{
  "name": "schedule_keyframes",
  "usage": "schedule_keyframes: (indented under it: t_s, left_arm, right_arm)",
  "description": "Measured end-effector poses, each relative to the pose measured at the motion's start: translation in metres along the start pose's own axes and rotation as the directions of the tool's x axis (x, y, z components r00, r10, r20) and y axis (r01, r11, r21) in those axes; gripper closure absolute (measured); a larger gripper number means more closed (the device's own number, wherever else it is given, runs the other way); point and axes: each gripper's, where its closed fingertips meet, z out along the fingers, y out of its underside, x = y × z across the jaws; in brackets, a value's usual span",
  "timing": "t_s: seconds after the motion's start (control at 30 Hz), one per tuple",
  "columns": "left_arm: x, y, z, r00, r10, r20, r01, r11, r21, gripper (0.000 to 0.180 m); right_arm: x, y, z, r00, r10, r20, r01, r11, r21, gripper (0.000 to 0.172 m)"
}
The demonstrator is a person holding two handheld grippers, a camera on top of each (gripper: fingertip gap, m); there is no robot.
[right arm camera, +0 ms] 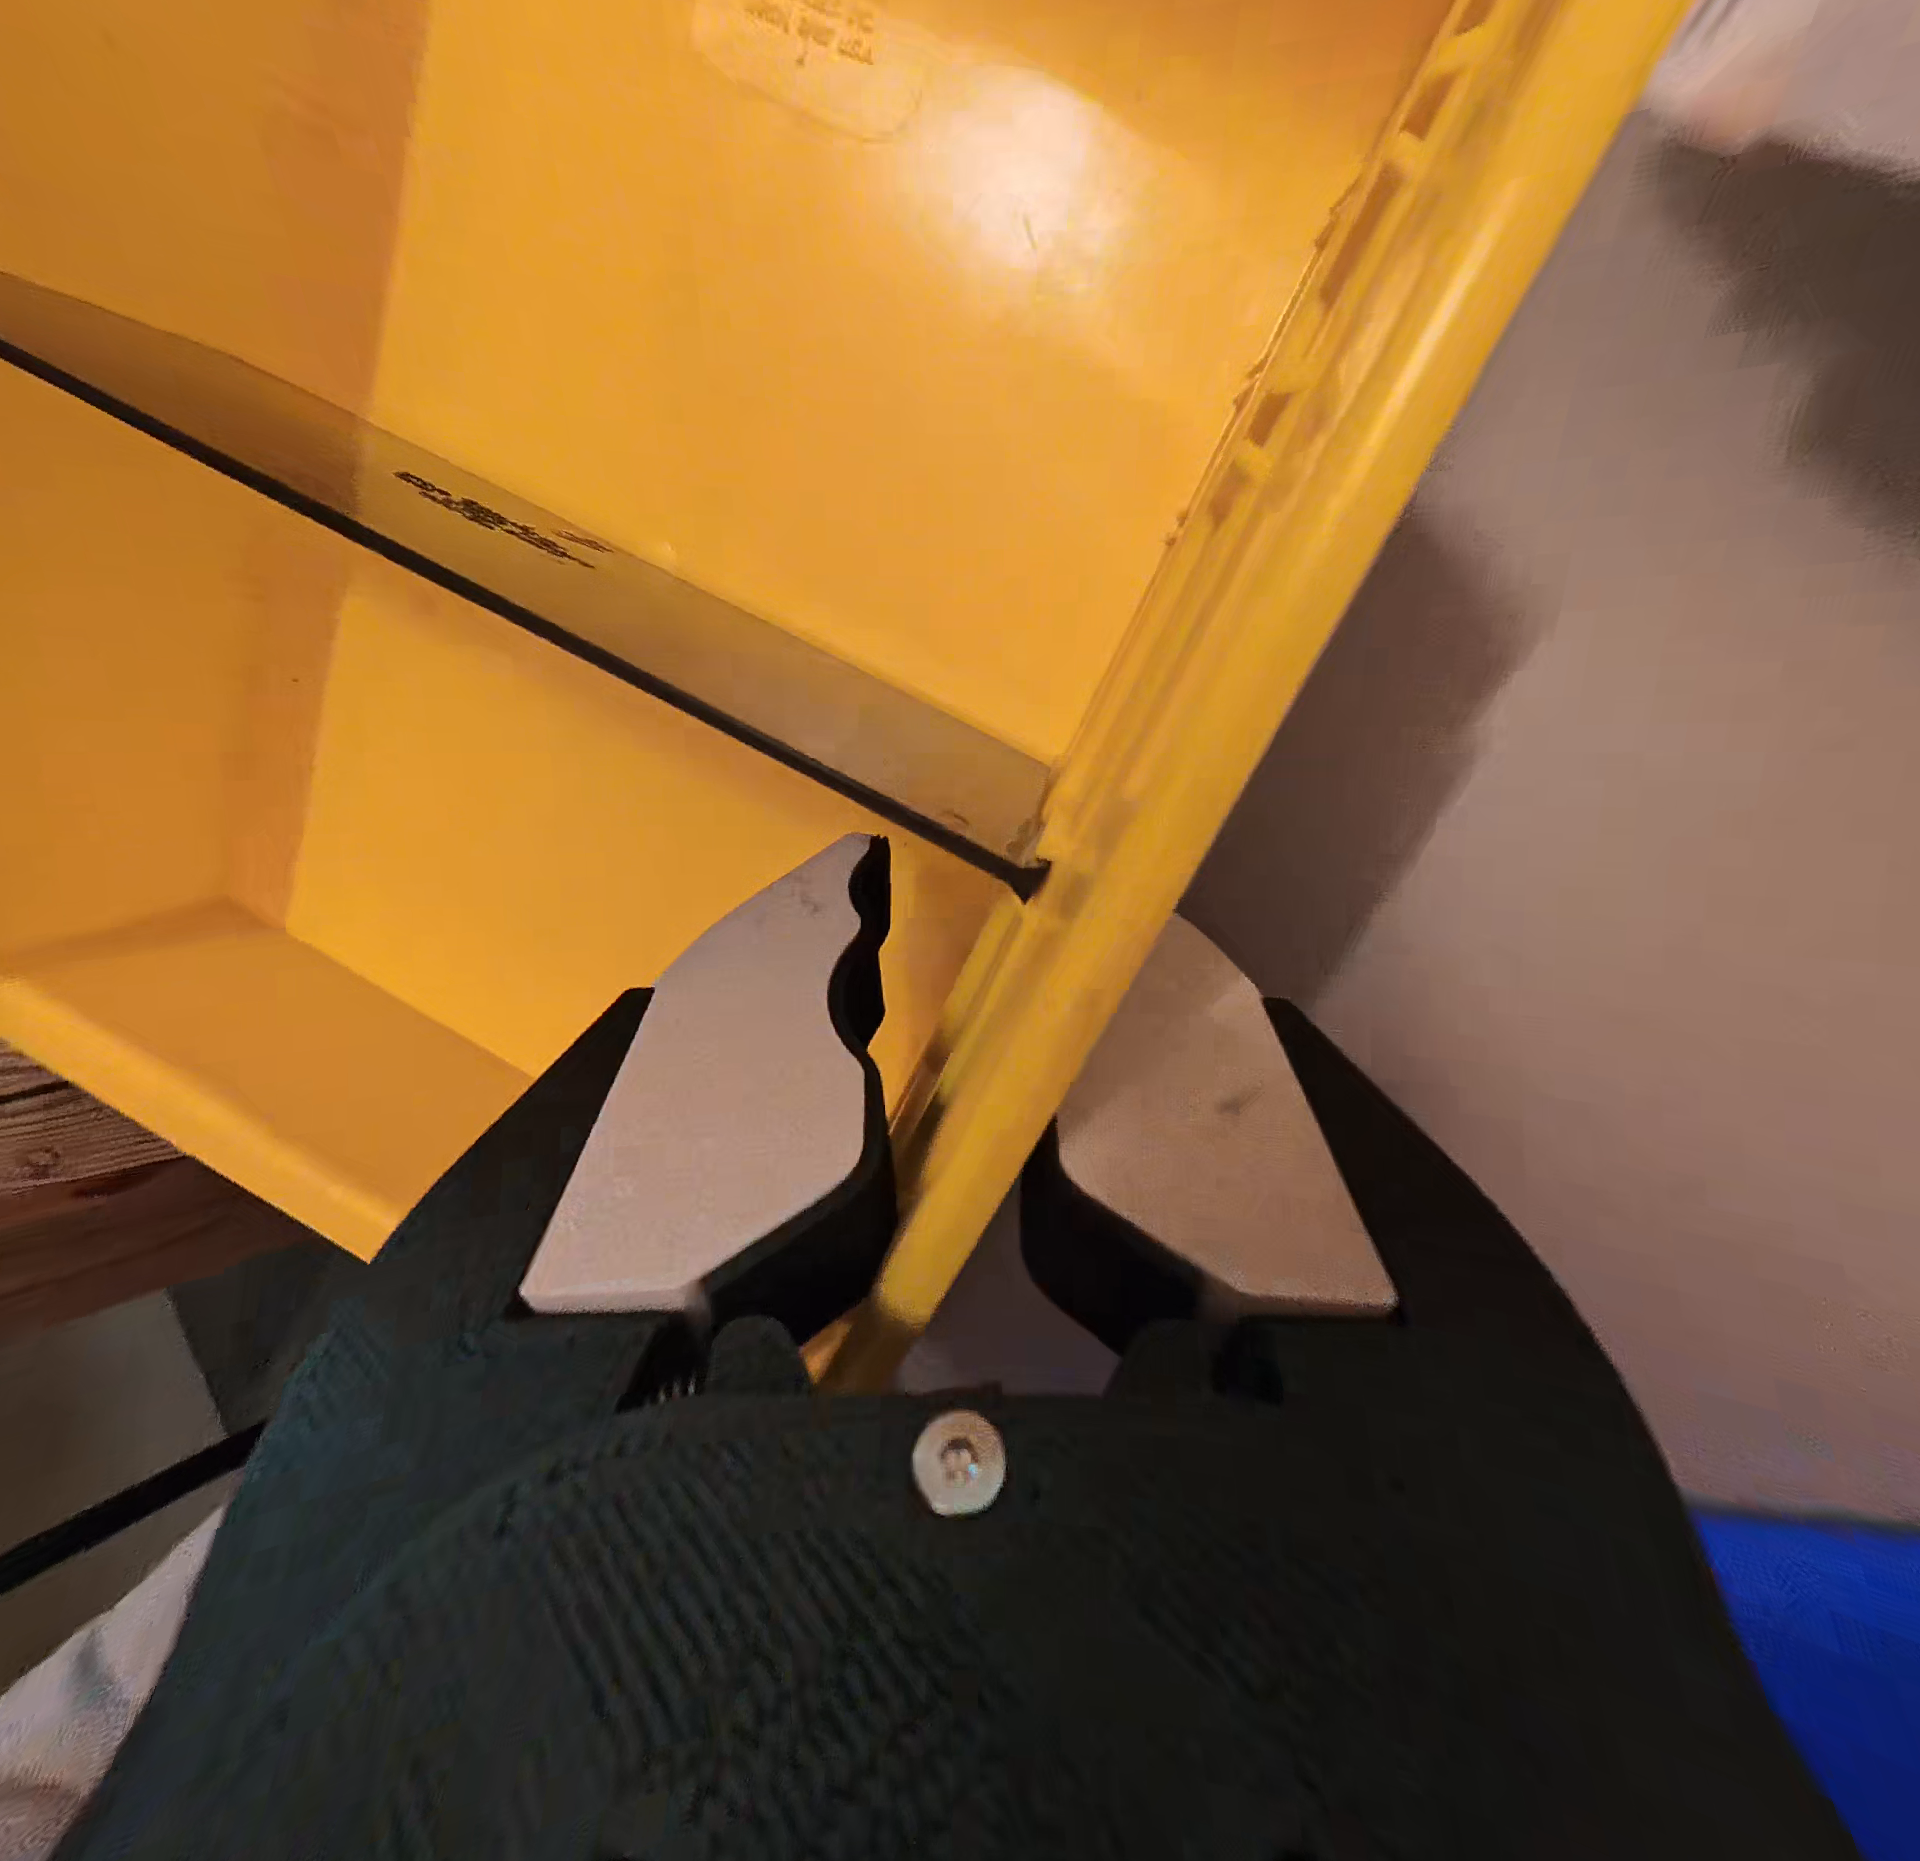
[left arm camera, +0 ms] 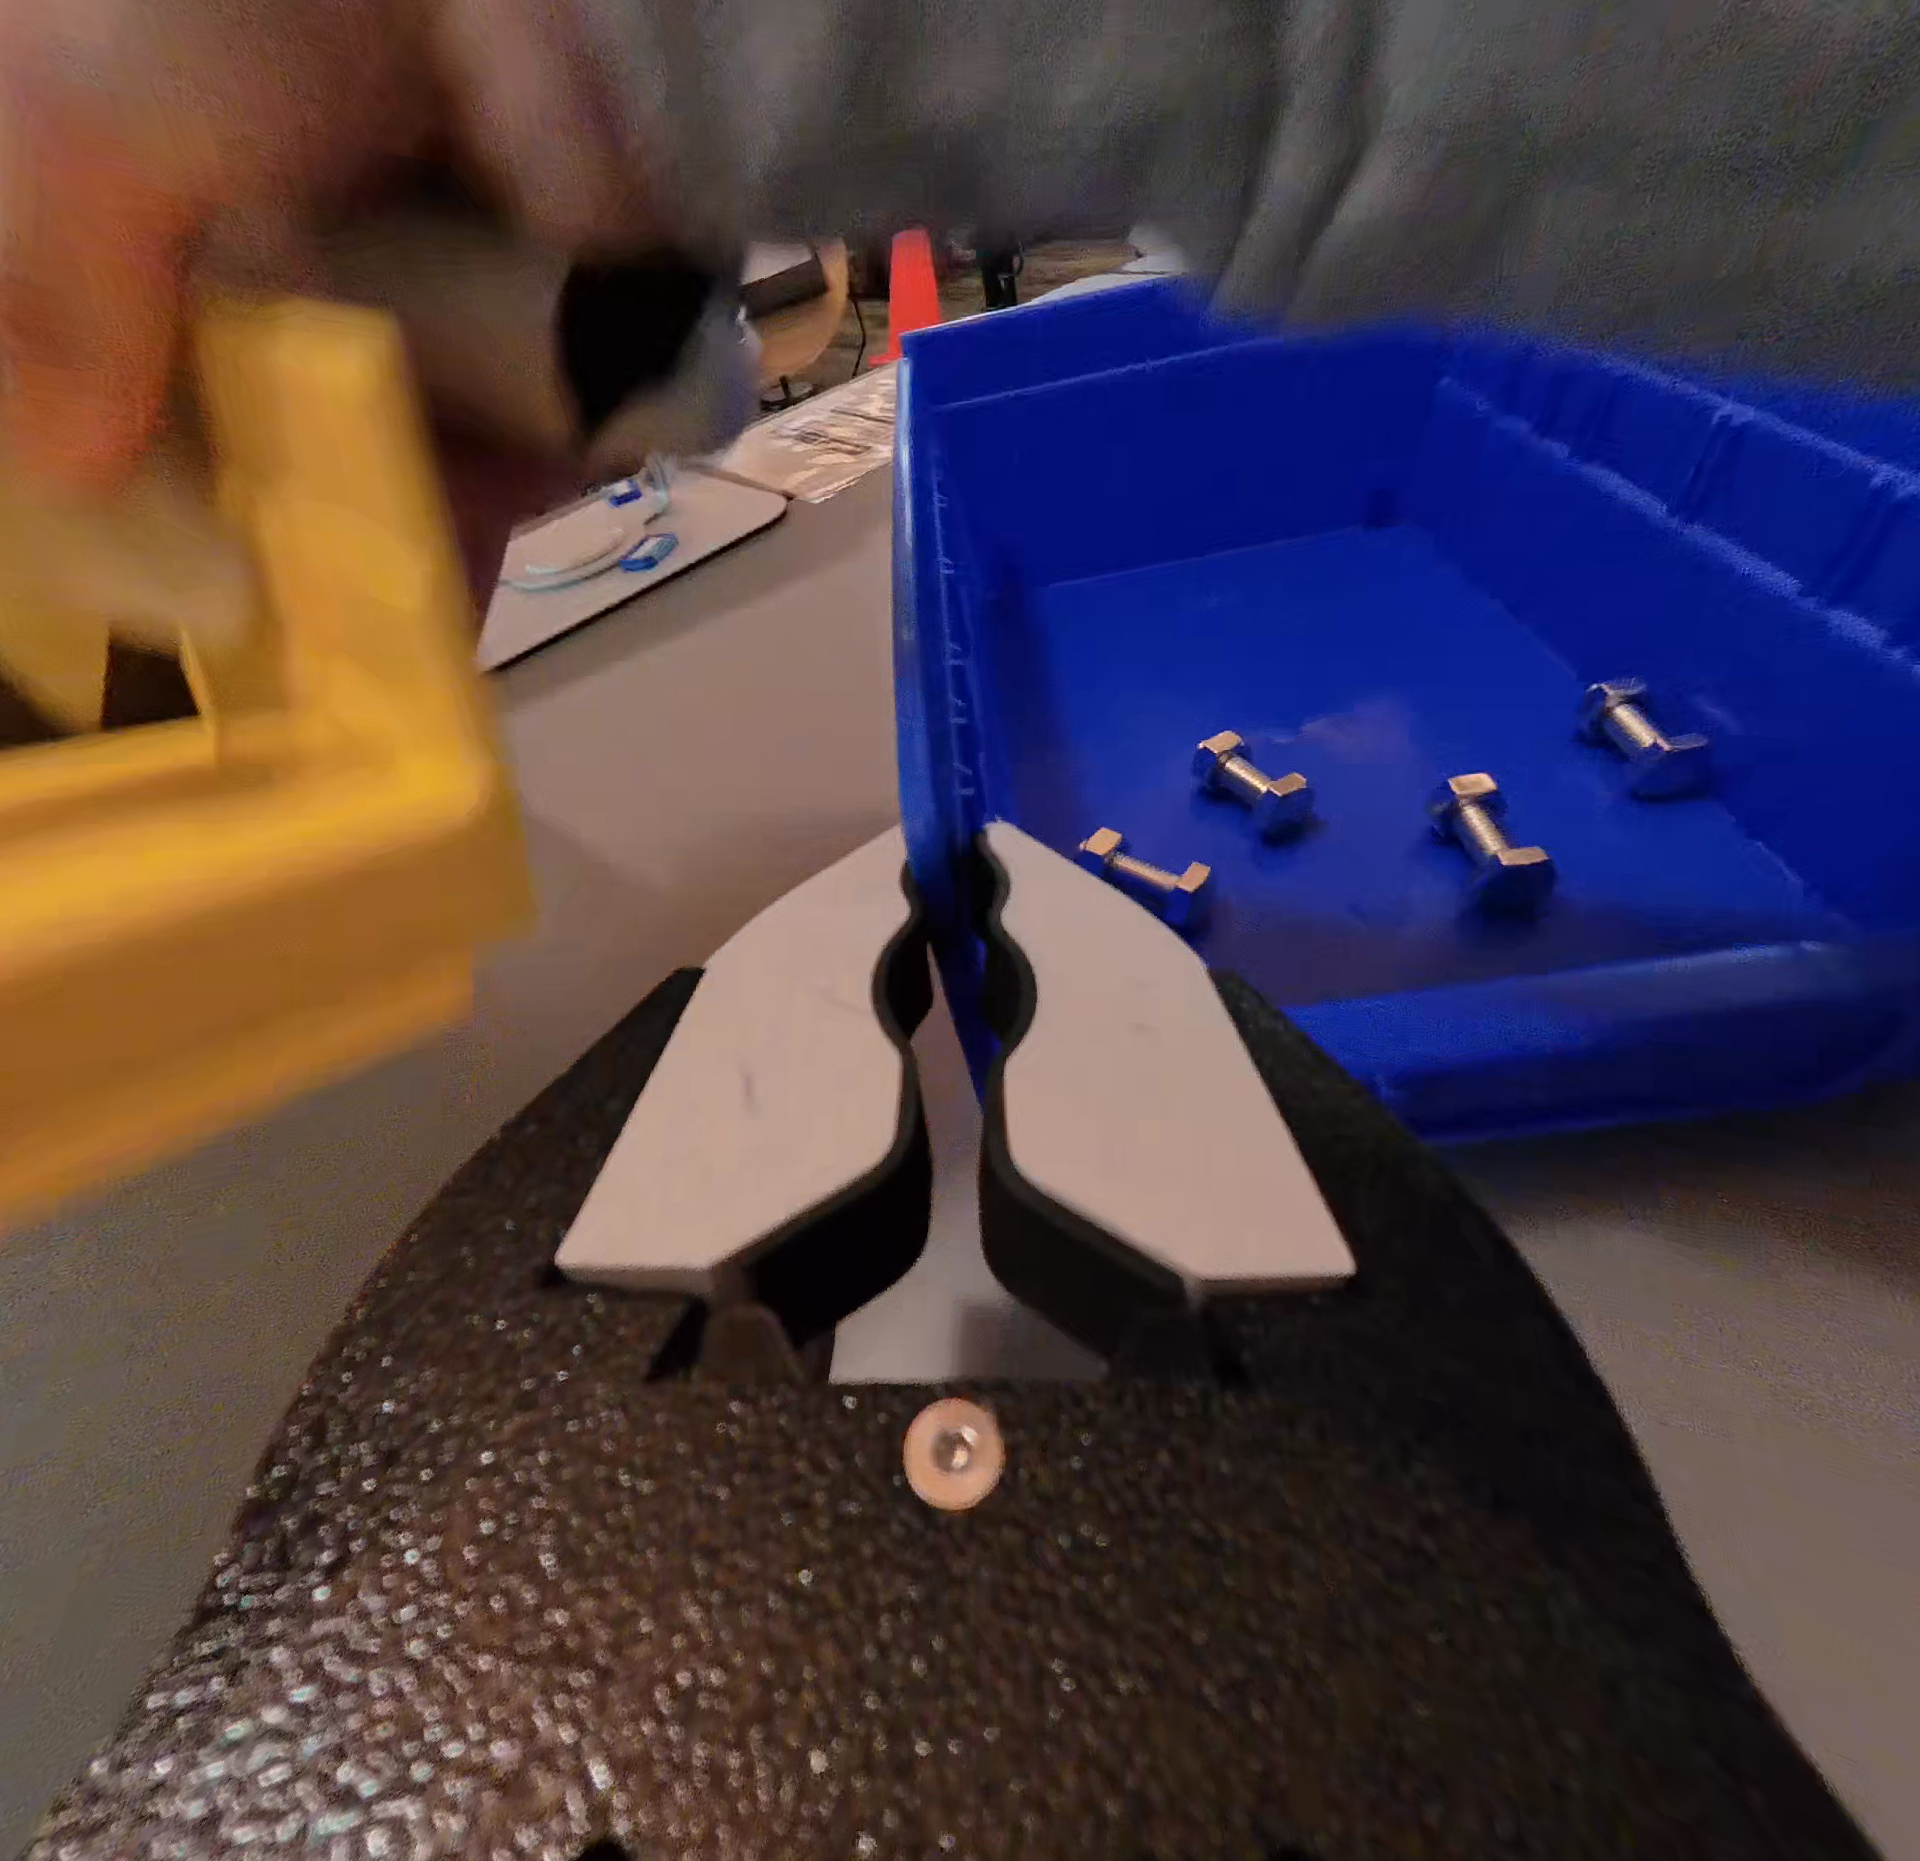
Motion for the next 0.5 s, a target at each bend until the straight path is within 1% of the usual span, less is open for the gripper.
schedule_keyframes:
  t_s: [0.1, 0.2, 0.27, 0.37, 0.43, 0.5]
  left_arm:
    - [-0.027, 0.007, -0.019, 0.996, -0.077, 0.035, 0.077, 0.997, 0.002, 0.177]
    - [-0.068, 0.013, -0.05, 0.985, -0.139, 0.101, 0.14, 0.99, -0.001, 0.177]
    - [-0.103, 0.015, -0.078, 0.972, -0.169, 0.164, 0.171, 0.985, 0.005, 0.177]
    - [-0.165, 0.021, -0.122, 0.936, -0.224, 0.271, 0.225, 0.974, 0.027, 0.178]
    - [-0.206, 0.031, -0.148, 0.913, -0.225, 0.339, 0.231, 0.973, 0.024, 0.178]
    - [-0.245, 0.045, -0.168, 0.885, -0.234, 0.403, 0.249, 0.968, 0.017, 0.178]
  right_arm:
    - [0.008, -0.024, -0.083, 0.999, -0.049, -0.003, 0.049, 0.99, 0.134, 0.147]
    - [0.025, -0.025, -0.171, 0.992, -0.116, -0.042, 0.122, 0.964, 0.237, 0.146]
    - [0.046, -0.011, -0.222, 0.987, -0.138, -0.086, 0.157, 0.95, 0.271, 0.148]
    - [0.1, 0.023, -0.283, 0.975, -0.103, -0.195, 0.154, 0.951, 0.268, 0.147]
    - [0.144, 0.053, -0.312, 0.962, -0.042, -0.269, 0.113, 0.961, 0.254, 0.147]
    - [0.189, 0.084, -0.329, 0.948, 0.03, -0.316, 0.052, 0.968, 0.247, 0.147]
